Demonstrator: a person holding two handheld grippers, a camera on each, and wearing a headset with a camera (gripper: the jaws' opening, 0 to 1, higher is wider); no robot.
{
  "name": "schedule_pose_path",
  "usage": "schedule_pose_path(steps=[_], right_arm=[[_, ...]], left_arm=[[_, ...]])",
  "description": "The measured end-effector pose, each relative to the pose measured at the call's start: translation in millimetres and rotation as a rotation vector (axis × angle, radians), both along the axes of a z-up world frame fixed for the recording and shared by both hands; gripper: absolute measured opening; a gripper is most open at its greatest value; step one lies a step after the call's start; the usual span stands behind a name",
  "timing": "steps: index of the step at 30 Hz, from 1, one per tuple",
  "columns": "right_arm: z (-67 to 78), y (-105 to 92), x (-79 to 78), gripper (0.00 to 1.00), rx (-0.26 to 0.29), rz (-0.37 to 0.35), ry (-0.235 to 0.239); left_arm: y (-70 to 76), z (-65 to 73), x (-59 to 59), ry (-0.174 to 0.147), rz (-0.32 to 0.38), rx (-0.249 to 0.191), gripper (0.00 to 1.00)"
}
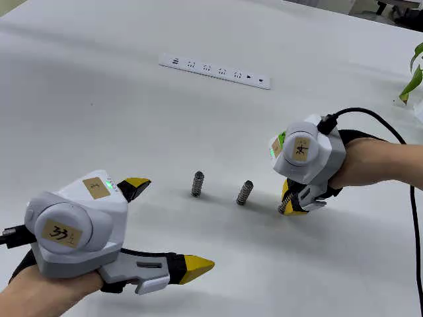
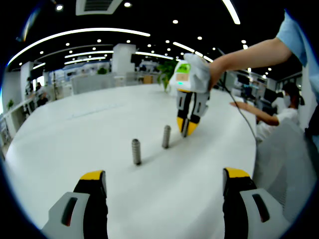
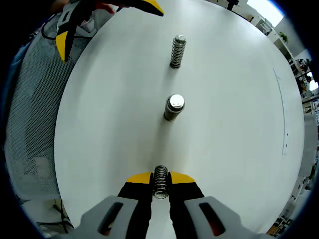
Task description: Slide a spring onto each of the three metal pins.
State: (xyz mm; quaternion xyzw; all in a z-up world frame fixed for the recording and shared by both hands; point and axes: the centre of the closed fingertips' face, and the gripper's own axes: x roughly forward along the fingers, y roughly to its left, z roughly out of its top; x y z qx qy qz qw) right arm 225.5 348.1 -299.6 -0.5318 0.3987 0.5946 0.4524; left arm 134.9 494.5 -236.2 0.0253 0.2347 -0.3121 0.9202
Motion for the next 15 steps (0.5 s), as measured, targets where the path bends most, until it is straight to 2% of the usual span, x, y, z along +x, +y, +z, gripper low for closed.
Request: schedule_pose_path(steps=[2, 5, 8, 13, 15], right_arm=[[-1.4, -0.7, 0.5, 0.14, 0.003, 0.003, -0.005], [-3.1, -1.6, 2.4, 0.25, 0.013, -0.002, -0.017], [-3.0, -2.0, 3.0, 0.28, 0.034, -0.028, -0.013], [-2.8, -1.8, 5.9, 0.52, 0.089, -0.070, -0.033], [-1.7, 0.6, 4.4, 0.60, 0.129, -0.089, -0.035]], left_arm=[[-1.2, 0.4, -0.3, 0.001, -0.002, -0.005, 0.98], [-1.6, 0.1, -0.3, -0.001, -0.001, -0.004, 0.98], [-2.8, -1.0, -1.1, 0.004, -0.007, -0.004, 0.98], [-3.6, -1.1, -1.1, 0.003, -0.013, -0.001, 0.99], [-2.3, -0.7, -0.6, -0.001, -0.011, 0.002, 0.99]])
